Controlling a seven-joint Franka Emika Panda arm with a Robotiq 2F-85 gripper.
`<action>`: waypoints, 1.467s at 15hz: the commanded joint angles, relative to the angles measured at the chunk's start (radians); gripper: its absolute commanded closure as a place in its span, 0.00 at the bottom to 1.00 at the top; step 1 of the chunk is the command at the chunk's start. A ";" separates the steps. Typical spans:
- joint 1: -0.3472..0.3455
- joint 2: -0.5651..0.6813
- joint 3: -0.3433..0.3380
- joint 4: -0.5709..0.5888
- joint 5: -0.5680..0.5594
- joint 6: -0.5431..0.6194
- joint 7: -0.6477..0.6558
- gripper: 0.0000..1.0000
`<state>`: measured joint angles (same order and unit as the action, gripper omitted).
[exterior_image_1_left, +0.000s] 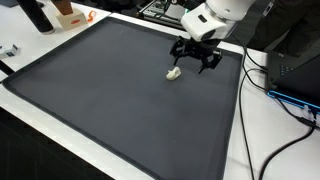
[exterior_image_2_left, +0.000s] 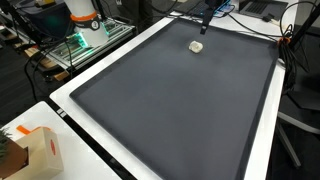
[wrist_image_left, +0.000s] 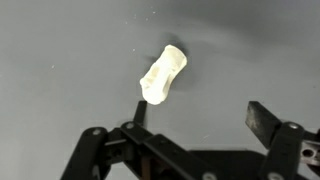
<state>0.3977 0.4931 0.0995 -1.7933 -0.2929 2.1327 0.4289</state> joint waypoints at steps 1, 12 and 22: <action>-0.062 -0.062 0.032 -0.064 0.071 0.004 -0.144 0.00; -0.226 -0.161 0.119 -0.063 0.256 -0.033 -0.767 0.00; -0.235 -0.161 0.126 -0.017 0.244 -0.099 -0.967 0.00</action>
<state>0.1664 0.3306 0.2200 -1.8135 -0.0468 2.0375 -0.5398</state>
